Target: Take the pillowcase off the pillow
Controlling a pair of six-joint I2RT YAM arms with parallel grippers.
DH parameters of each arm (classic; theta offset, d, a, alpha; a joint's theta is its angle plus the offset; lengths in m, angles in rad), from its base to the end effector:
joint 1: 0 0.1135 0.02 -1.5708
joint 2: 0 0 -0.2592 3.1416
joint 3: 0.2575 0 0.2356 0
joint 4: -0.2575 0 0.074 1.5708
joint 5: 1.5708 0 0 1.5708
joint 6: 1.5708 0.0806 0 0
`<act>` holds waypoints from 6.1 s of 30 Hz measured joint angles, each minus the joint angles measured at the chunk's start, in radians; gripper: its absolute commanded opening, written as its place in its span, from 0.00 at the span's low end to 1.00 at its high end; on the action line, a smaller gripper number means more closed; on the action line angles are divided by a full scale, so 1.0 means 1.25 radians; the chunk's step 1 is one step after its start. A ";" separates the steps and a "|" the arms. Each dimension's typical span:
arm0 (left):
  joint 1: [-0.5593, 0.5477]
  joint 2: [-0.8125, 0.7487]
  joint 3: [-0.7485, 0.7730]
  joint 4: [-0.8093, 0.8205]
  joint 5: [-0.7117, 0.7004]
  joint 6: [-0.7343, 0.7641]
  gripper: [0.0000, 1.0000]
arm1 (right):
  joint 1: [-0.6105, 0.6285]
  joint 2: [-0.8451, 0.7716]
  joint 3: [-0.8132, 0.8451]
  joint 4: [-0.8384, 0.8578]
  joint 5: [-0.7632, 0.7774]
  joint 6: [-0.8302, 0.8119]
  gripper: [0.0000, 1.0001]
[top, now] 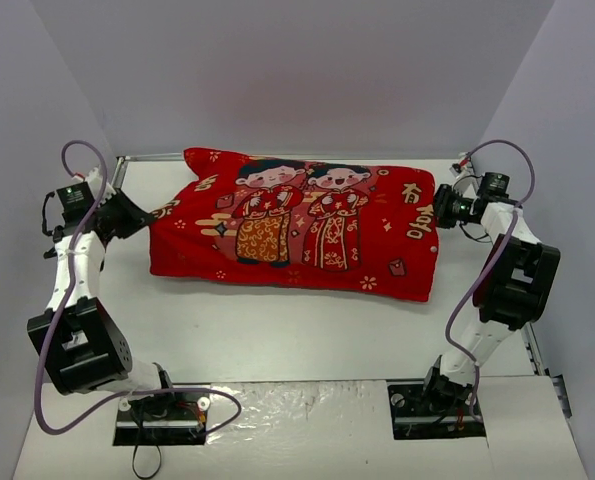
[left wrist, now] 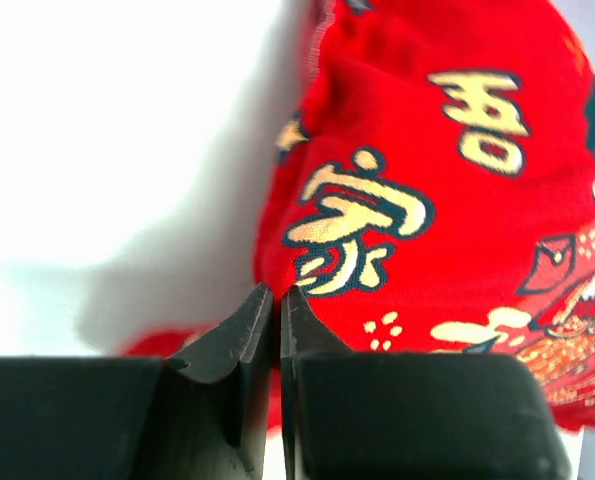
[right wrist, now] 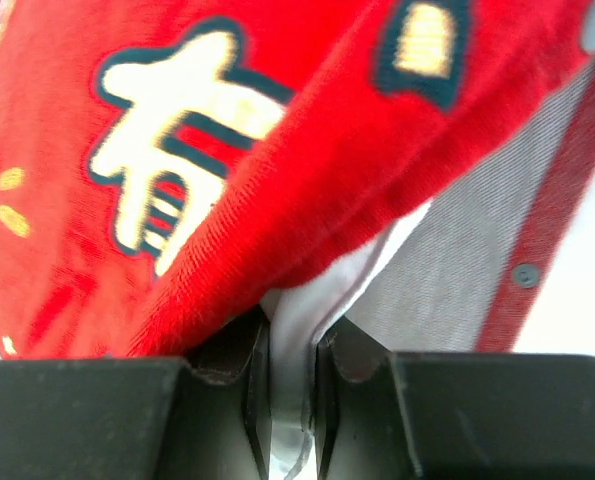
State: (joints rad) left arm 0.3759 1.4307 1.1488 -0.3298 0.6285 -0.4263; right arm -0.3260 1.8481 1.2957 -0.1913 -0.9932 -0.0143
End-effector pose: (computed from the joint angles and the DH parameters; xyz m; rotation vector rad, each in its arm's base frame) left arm 0.3274 0.0783 0.2845 -0.4939 2.0754 -0.7111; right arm 0.4036 -0.0652 0.2144 -0.1607 2.0660 0.9269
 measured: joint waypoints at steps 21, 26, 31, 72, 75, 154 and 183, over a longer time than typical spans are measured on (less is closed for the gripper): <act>0.089 0.000 0.059 -0.211 -0.084 -0.027 0.02 | -0.080 -0.007 0.044 -0.068 0.008 -0.002 0.00; 0.105 0.002 0.107 -0.228 -0.179 -0.009 0.02 | -0.173 -0.030 0.051 -0.040 0.114 -0.035 0.00; 0.165 0.003 0.134 -0.191 -0.309 0.006 0.02 | -0.284 -0.072 0.052 -0.030 0.192 -0.098 0.00; -0.098 -0.061 -0.098 0.029 -0.240 -0.080 0.02 | 0.322 0.160 0.094 -0.139 -0.308 0.030 0.36; -0.142 -0.072 -0.117 0.042 -0.273 -0.096 0.02 | 0.321 0.210 0.150 -0.136 -0.314 0.027 0.00; -0.131 0.062 -0.037 0.701 -0.079 -0.498 0.02 | 0.278 -0.226 0.018 0.081 0.342 -0.616 0.00; 0.052 -0.142 -0.258 0.417 -0.027 -0.374 0.02 | -0.031 -0.316 -0.302 0.070 0.038 -0.709 0.00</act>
State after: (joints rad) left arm 0.4416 1.2533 0.8257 0.1909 0.5953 -0.8936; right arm -0.3649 1.4536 0.9180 -0.1040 -0.9459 -0.9009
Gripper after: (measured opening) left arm 0.035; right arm 0.137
